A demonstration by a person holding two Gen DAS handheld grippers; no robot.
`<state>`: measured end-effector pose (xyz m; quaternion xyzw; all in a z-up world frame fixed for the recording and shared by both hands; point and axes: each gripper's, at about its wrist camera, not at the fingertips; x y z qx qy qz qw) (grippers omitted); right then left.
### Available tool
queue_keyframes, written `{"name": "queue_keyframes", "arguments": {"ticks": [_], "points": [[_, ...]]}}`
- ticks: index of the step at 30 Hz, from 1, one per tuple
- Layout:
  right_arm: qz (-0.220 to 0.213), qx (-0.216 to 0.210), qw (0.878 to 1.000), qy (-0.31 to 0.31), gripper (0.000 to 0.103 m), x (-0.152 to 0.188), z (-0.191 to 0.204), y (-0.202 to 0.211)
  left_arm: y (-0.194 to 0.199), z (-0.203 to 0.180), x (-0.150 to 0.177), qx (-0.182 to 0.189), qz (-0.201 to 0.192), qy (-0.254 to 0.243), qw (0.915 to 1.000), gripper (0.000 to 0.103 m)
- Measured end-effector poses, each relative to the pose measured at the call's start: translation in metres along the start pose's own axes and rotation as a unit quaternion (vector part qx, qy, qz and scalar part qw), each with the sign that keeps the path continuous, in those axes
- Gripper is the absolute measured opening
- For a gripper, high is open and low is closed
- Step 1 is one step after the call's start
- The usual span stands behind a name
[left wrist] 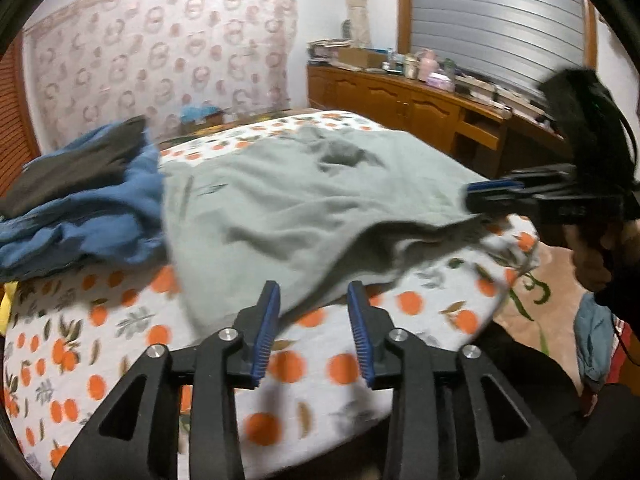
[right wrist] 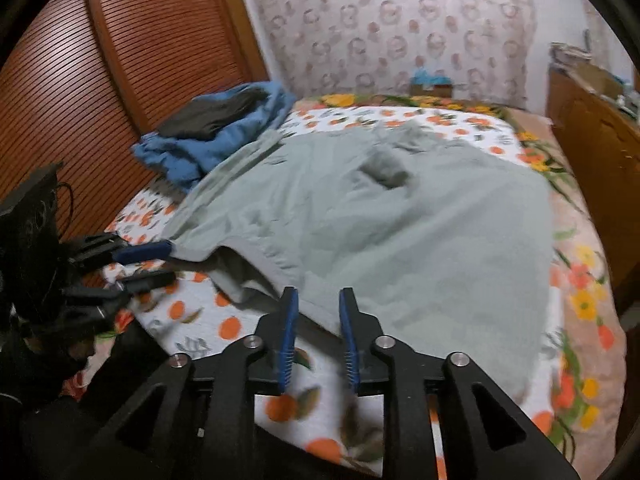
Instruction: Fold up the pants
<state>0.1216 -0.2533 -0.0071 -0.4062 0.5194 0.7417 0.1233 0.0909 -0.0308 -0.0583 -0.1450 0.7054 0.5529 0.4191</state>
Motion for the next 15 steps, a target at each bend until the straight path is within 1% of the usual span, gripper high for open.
{"name": "queue_keyframes", "arguments": {"ticks": [4, 6, 8, 11, 15], "points": [[-0.023, 0.059, 0.998, -0.003, 0.035, 0.019, -0.009, 0.018, -0.001, 0.021, 0.004, -0.02, 0.003, 0.015, 0.9997, 0.044], [-0.028, 0.081, 0.996, -0.014, 0.045, 0.031, -0.016, 0.025, -0.002, 0.027, 0.006, -0.024, 0.004, 0.018, 0.9995, 0.044], [-0.03, 0.102, 0.994, -0.019, 0.05, 0.039, -0.019, 0.03, -0.004, 0.032, 0.008, -0.028, 0.006, 0.022, 0.9994, 0.044], [-0.03, 0.135, 0.99, -0.021, 0.052, 0.053, -0.023, 0.034, -0.005, 0.036, 0.012, -0.031, 0.01, 0.023, 0.9992, 0.044], [-0.026, 0.15, 0.988, -0.026, 0.053, 0.062, -0.022, 0.034, -0.004, 0.04, 0.021, -0.034, 0.018, 0.029, 0.9989, 0.044]]}}
Point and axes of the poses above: each gripper's, at about its wrist camera, not at the fingertips, and y roughly against the way its jaws point, z to its left, x to its underside, and after that the axes turned 3 degrees about x, right-handed
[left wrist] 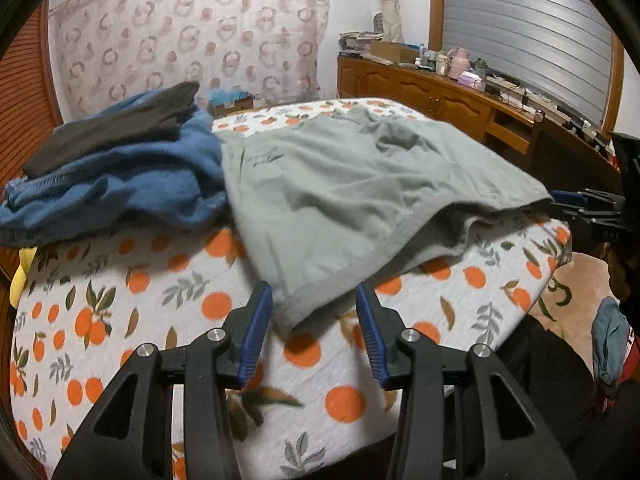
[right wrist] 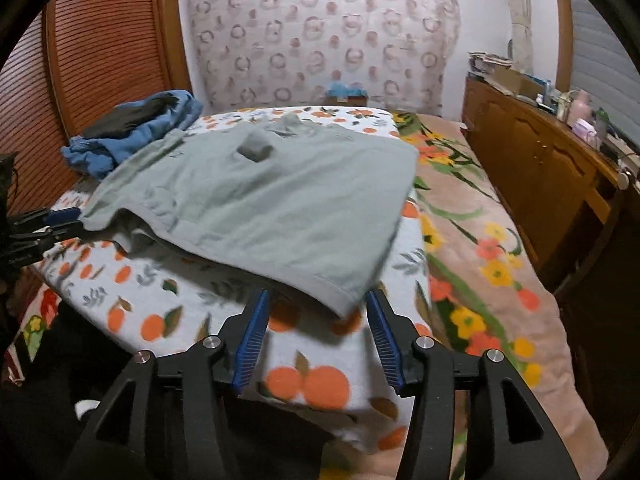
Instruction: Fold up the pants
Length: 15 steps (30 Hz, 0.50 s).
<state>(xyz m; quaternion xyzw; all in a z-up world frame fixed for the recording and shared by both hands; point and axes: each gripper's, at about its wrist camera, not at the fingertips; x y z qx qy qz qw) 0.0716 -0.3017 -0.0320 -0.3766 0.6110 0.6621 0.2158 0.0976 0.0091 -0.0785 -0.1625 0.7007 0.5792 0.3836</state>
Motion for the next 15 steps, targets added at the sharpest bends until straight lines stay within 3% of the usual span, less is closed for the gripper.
{"name": "queue_keyframes", "arguments": {"ticks": [10, 13, 15], "points": [[-0.003, 0.028, 0.999, -0.029, 0.052, -0.004, -0.006, -0.017, -0.005, 0.002, 0.002, -0.008, 0.003, 0.005, 1.0, 0.043], [-0.002, 0.024, 0.999, -0.044, 0.035, -0.006, -0.01, -0.02, -0.01, 0.003, 0.0, -0.007, 0.009, 0.004, 0.9999, 0.031], [-0.001, 0.026, 0.999, -0.042, 0.018, -0.005, -0.01, -0.021, -0.012, 0.005, -0.002, -0.011, 0.008, 0.011, 0.9999, 0.016]]}}
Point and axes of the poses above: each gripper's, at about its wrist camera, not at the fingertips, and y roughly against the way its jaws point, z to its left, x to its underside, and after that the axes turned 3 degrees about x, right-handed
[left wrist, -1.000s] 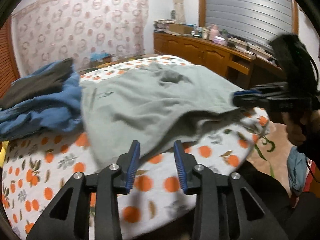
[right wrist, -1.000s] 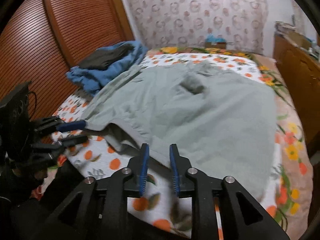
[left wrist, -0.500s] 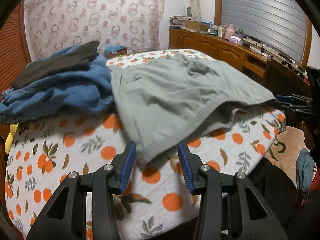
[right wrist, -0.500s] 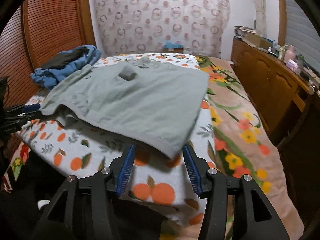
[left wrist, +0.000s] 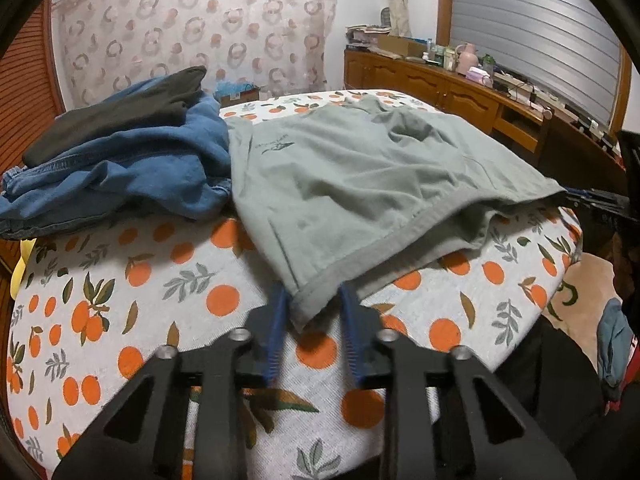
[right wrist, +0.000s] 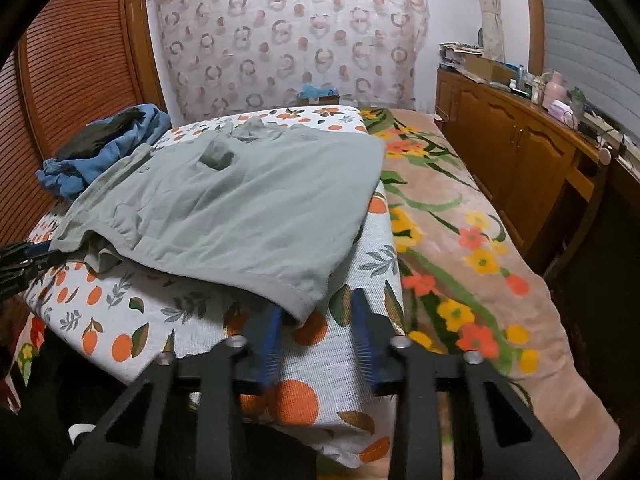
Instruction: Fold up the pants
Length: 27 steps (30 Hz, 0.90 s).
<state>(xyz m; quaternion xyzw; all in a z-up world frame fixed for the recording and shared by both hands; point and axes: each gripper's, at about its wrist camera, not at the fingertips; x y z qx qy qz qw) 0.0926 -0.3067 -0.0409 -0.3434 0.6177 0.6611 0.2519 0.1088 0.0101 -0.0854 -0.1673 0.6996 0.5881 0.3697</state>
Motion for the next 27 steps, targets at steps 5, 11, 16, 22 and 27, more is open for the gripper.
{"name": "queue_keyframes", "arguments": {"ticks": [5, 11, 16, 22, 27], "points": [[-0.011, -0.002, 1.0, -0.001, 0.004, 0.0, -0.003, 0.002, 0.011, 0.005, -0.004, -0.002, -0.021, 0.013, 0.9997, 0.005], [-0.018, -0.008, 1.0, -0.011, 0.002, 0.001, -0.014, 0.015, 0.034, 0.003, 0.001, -0.005, -0.031, 0.011, 0.9994, 0.004], [-0.018, -0.009, 1.0, -0.015, 0.002, 0.011, -0.023, 0.031, 0.05, -0.012, 0.012, 0.012, -0.032, 0.005, 0.9994, 0.004], [-0.006, -0.019, 0.999, -0.041, 0.002, 0.031, -0.035, 0.039, 0.039, -0.024, 0.03, 0.017, -0.004, -0.005, 0.9998, 0.005], [0.007, -0.02, 0.999, -0.043, 0.002, 0.034, -0.031, 0.027, 0.045, -0.013, 0.033, 0.007, -0.007, 0.01, 0.9999, 0.027]]}}
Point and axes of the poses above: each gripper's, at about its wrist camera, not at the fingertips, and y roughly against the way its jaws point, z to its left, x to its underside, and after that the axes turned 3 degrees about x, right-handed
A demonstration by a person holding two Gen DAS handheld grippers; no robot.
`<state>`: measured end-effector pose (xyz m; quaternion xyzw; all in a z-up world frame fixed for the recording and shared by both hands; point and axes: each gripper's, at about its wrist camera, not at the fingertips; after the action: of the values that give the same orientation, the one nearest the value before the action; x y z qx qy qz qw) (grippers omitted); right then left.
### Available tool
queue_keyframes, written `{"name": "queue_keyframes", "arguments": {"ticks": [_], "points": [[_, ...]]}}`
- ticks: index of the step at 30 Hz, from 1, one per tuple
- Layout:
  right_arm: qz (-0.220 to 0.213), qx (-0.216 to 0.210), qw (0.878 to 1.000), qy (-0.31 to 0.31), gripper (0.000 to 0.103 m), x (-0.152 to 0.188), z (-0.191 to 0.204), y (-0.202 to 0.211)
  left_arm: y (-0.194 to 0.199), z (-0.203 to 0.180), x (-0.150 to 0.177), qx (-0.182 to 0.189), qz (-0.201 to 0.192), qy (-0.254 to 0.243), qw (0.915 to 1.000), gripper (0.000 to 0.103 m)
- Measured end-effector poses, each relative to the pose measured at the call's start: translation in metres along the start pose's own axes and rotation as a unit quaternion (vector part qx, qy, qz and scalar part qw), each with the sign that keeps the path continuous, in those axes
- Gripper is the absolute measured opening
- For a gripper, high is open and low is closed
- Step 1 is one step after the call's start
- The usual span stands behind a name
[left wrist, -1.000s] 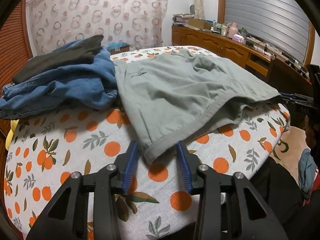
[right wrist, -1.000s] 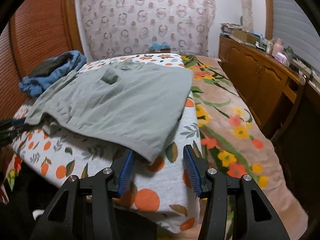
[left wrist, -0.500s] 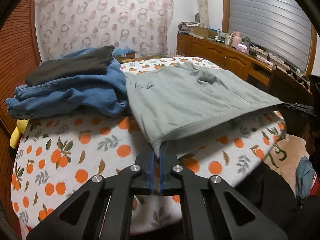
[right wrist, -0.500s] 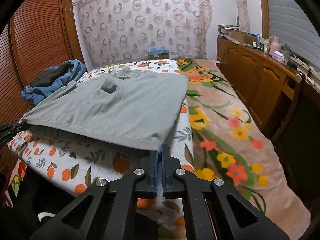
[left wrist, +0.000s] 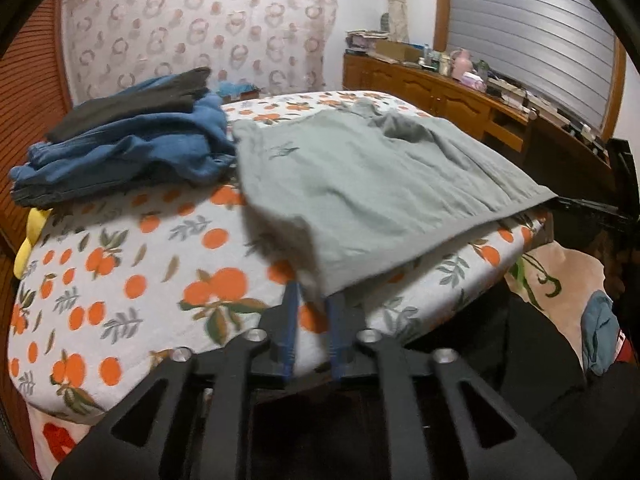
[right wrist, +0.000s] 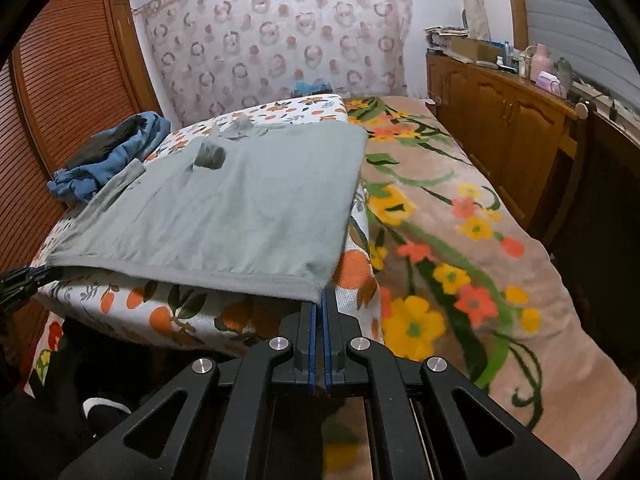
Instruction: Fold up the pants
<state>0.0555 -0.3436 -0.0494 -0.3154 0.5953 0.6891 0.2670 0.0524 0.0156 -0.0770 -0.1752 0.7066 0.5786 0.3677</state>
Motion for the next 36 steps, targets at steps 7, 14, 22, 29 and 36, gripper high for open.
{"name": "queue_keyframes", "arguments": {"ticks": [7, 14, 22, 29, 36], "points": [[-0.004, -0.003, 1.0, -0.01, 0.002, -0.006, -0.002, 0.002, 0.014, 0.017, 0.004, 0.003, -0.017, 0.024, 0.9995, 0.04], [-0.019, 0.005, 0.999, -0.026, 0.002, -0.005, -0.006, 0.007, 0.034, 0.02, -0.005, -0.001, -0.048, 0.024, 0.9986, 0.041], [-0.039, 0.002, 0.999, -0.025, 0.002, -0.009, -0.002, 0.015, 0.024, 0.015, -0.03, -0.005, -0.055, 0.012, 0.9984, 0.042], [-0.062, -0.007, 0.998, -0.025, 0.002, -0.026, 0.003, 0.015, -0.009, 0.0, -0.047, 0.014, -0.03, 0.001, 0.9995, 0.042], [-0.047, 0.002, 0.999, -0.02, 0.002, -0.017, -0.006, 0.009, -0.033, 0.014, -0.031, -0.027, 0.021, 0.004, 0.9994, 0.042]]}}
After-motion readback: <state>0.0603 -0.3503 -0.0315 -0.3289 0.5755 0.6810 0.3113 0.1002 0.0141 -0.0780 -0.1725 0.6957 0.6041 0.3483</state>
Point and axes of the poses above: each gripper's, at about its wrist camera, not at the fingertips, and y roughly against the way its jaws point, z to its left, x to its underside, and after that the axes turned 3 degrees about x, right-handed
